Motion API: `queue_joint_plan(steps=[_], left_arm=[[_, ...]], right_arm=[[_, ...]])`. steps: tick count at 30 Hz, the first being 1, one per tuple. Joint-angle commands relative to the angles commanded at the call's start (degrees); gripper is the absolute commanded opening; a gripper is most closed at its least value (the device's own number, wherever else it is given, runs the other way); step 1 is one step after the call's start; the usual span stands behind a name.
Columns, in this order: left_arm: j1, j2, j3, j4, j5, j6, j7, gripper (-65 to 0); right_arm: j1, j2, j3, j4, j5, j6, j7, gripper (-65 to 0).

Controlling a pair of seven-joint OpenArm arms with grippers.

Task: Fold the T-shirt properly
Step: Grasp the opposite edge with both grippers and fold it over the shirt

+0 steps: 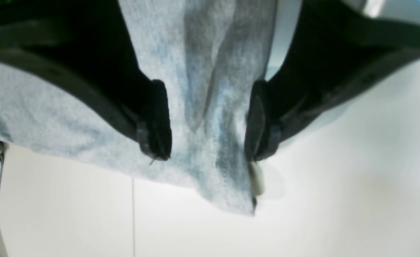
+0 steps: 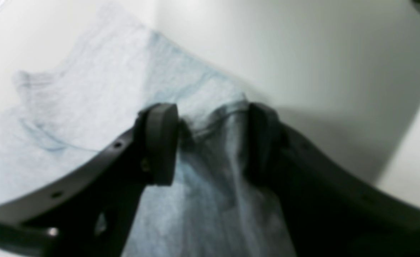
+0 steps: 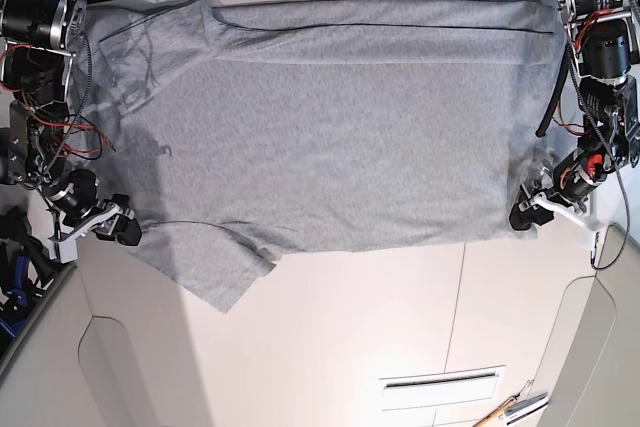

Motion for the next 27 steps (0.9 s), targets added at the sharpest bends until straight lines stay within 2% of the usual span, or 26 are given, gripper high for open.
queue_joint_plan(steps=[1,2,4,5,6,8,12,14,15,21,24,27], left_arm=[[0.0,0.0,0.0,0.0,0.0,0.0,0.0,-28.4],[0.0,0.0,0.0,0.0,0.0,0.0,0.0,-32.8],[-0.1,0.0,0.0,0.0,0.0,0.0,0.0,-50.6],[-0.2,0.0,0.0,0.0,0.0,0.1,0.0,-58.7],[-0.3,0.0,0.0,0.0,0.0,0.1,0.0,-64.0],[-0.9,0.0,0.0,0.0,0.2,0.2,0.1,-65.0],[-2.2,-0.4,0.0,0.3,0.2,-0.5,1.6,-65.0],[-2.2,-1.1,0.0,1.3,-0.1,-3.7,2.2,-65.0],[-2.2,-1.5,0.0,1.8,-0.4,-4.4,3.3,-65.0],[-1.5,-5.5,0.0,6.6,-6.9,-4.4,10.2,-65.0],[-0.7,-7.5,0.0,10.3,-10.9,-4.4,15.9,-65.0],[1.8,-9.2,0.0,14.9,-14.8,-4.4,20.3,-65.0]], right_arm=[[0.0,0.0,0.0,0.0,0.7,0.00,-0.3,-34.2],[0.0,0.0,0.0,0.0,1.0,0.00,-0.4,-34.2],[0.0,0.0,0.0,0.0,1.0,0.00,-0.4,-35.9],[0.0,0.0,0.0,0.0,0.9,0.00,-0.4,-40.3],[0.0,0.1,0.0,0.0,0.9,0.00,-0.4,-47.5],[0.0,0.1,0.0,0.0,0.8,0.00,-0.6,-65.0],[0.0,0.5,0.0,0.7,0.7,0.00,-0.7,-65.0],[0.0,0.5,0.0,2.3,0.7,0.00,-1.7,-65.0],[-0.1,0.5,0.0,3.7,0.7,0.00,-3.0,-65.0],[-4.4,0.7,0.0,19.2,3.3,0.00,-12.5,-65.0],[-8.5,2.1,0.1,27.7,6.9,-0.15,-14.3,-65.0],[-13.4,4.3,0.1,34.7,7.6,-0.17,-14.8,-65.0]])
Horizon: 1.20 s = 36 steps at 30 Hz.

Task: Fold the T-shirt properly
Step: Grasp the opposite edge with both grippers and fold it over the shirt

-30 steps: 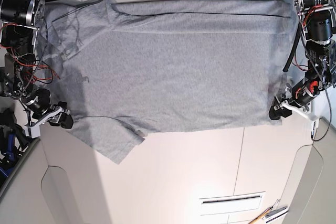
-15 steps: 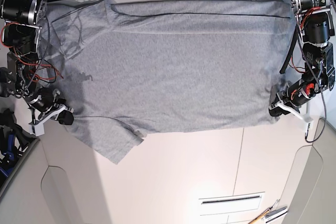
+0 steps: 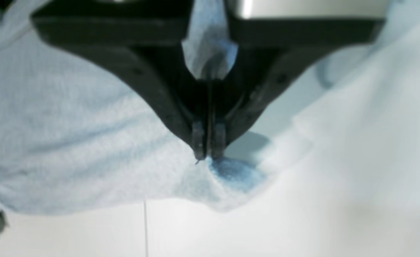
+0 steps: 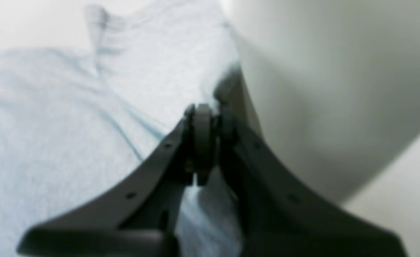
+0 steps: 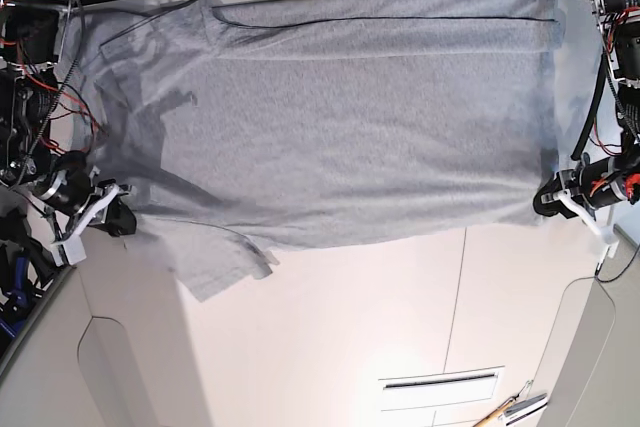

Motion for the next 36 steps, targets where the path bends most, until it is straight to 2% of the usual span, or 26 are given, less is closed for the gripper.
queue_joint_plan(steps=[3,7,11,18,22,25,26,29,32,36], left_arm=[[4.0,-2.6,0.0,5.3,-1.7,0.0,0.5,-65.0],[10.8,-5.8,0.0,11.9,-2.5,0.0,0.5,-65.0],[16.0,-6.1,0.0,15.8,-2.5,0.0,0.5,-65.0],[21.3,-6.0,0.0,16.1,-2.9,0.0,0.3,-65.0],[23.4,-5.3,0.0,16.1,-2.9,0.0,-0.2,-65.0],[23.8,-3.4,0.0,16.1,-2.9,0.0,-0.6,-65.0],[23.8,-2.6,0.0,16.1,-2.9,0.0,-0.6,-65.0],[23.8,-0.6,0.0,16.1,-2.9,0.0,-0.8,-65.0],[23.9,-0.3,0.0,16.1,-2.9,0.0,-0.8,-65.0],[23.9,-0.3,0.0,16.1,-2.4,0.0,-1.0,-65.0]], right_arm=[[-4.5,2.0,0.5,4.8,0.0,-0.07,-0.1,-65.0],[-9.9,2.8,5.5,8.2,1.7,-0.04,-0.1,-65.0],[-13.8,2.8,10.3,8.2,5.2,-0.07,-0.1,-65.0],[-19.8,2.7,10.6,8.0,5.5,-0.90,0.2,-64.4],[-22.7,2.2,10.6,8.0,5.6,-0.90,2.6,-47.2],[-22.9,1.0,10.6,8.0,5.4,-0.90,3.4,-34.2],[-22.9,0.7,10.6,8.0,5.4,-0.90,3.4,-32.0],[-22.9,0.5,11.2,8.2,8.2,-0.90,2.1,-32.0],[-22.8,0.5,14.3,9.8,13.2,-0.87,2.1,-32.0],[-20.7,0.5,18.2,12.5,13.9,-0.90,2.1,-32.0]])
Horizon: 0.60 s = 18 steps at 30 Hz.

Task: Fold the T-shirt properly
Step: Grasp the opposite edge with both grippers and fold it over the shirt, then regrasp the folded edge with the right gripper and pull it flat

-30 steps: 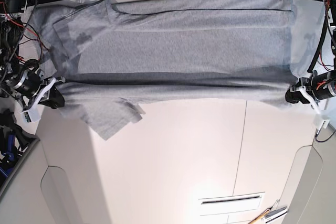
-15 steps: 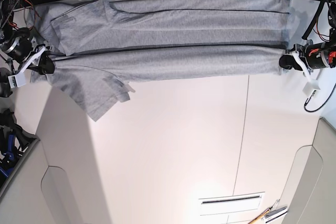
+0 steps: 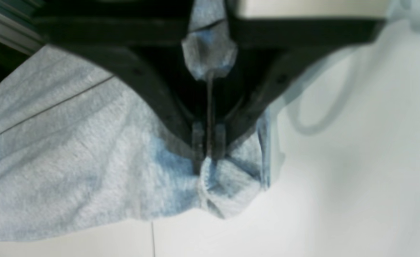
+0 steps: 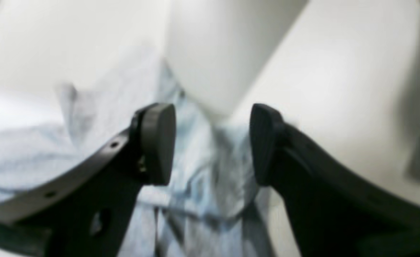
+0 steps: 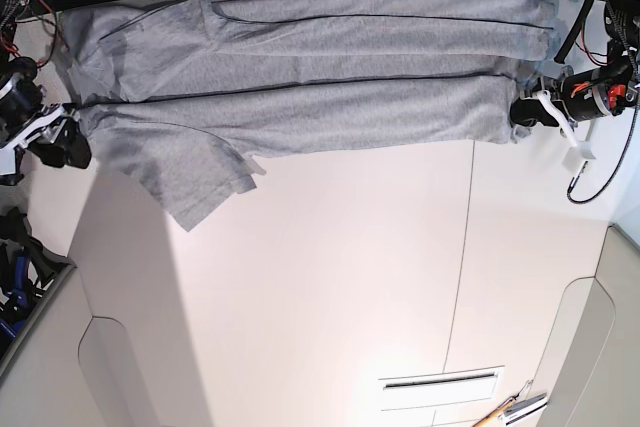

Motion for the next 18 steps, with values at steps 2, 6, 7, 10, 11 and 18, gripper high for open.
queue_joint_plan(steps=[2,6,7,10,11,18], left_arm=[[0.0,0.0,0.0,0.0,0.0,0.0,0.0,-65.0],[0.0,0.0,0.0,0.0,0.0,0.0,0.0,-65.0],[0.0,0.0,0.0,0.0,0.0,0.0,0.0,-65.0],[0.0,0.0,0.0,0.0,0.0,0.0,0.0,-65.0],[0.0,0.0,0.0,0.0,0.0,0.0,0.0,-65.0],[0.0,0.0,0.0,0.0,0.0,0.0,0.0,-65.0]], right_arm=[[2.3,-0.2,0.1,0.0,-1.0,0.00,0.0,-32.0],[8.7,-3.5,-0.3,-0.6,-5.9,0.00,0.1,-32.0],[10.2,-4.1,-0.9,-1.5,-7.0,-0.02,0.3,-32.0],[14.3,-4.7,-5.1,-7.5,-10.5,-0.07,3.0,-32.0],[15.8,-4.7,-7.2,-10.5,-12.4,-0.04,4.1,-32.0],[21.0,-4.9,-22.3,-25.1,-14.5,0.00,6.5,-32.0]])
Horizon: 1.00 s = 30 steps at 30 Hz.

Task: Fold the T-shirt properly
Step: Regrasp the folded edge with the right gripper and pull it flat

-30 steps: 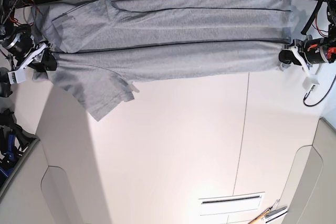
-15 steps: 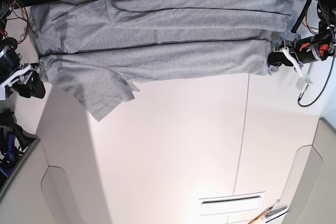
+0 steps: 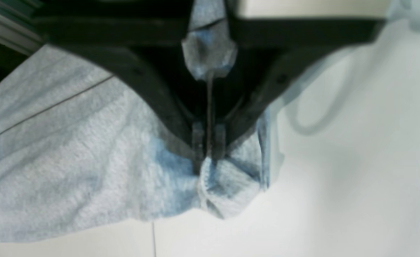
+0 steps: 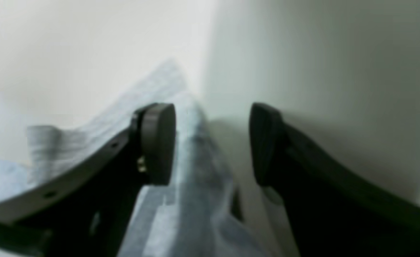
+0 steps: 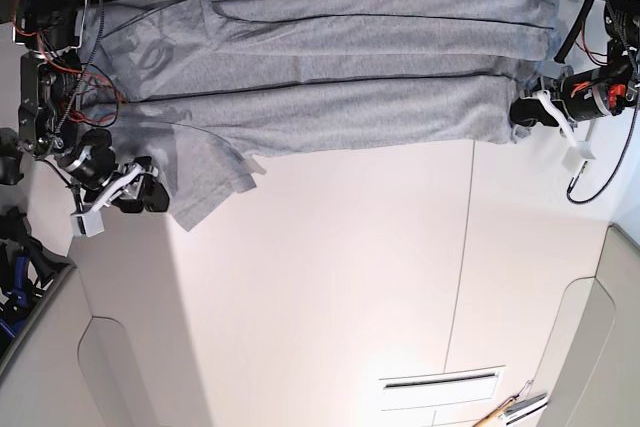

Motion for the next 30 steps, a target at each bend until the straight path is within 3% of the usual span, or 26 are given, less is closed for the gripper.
queue_joint_plan(steps=[3,8,10,12,15,21,30], left_arm=[[0.0,0.0,0.0,0.0,0.0,0.0,0.0,-65.0],[0.0,0.0,0.0,0.0,0.0,0.0,0.0,-65.0],[0.0,0.0,0.0,0.0,0.0,0.0,0.0,-65.0],[0.0,0.0,0.0,0.0,0.0,0.0,0.0,-65.0],[0.0,0.0,0.0,0.0,0.0,0.0,0.0,-65.0],[0.2,-1.6,0.0,1.1,-1.8,0.0,3.2,-65.0],[6.0,-6.3,0.0,7.6,-3.7,0.0,5.9,-65.0]], right_arm=[[-0.2,-1.0,-3.2,0.1,-0.1,0.02,0.0,-32.0],[-0.3,-3.3,-3.4,0.2,-0.1,0.09,-0.3,-34.0],[-0.2,-3.6,-3.4,0.3,-0.1,0.09,-0.3,-46.4],[-0.3,-3.6,-3.4,0.9,-0.1,0.09,-0.4,-65.0],[-0.3,-3.6,-2.3,3.9,0.5,0.24,-2.8,-65.0],[-4.2,-3.5,3.6,18.6,7.1,0.22,-14.9,-65.0],[-21.7,-3.1,15.6,42.3,13.9,0.24,-19.7,-65.0]])
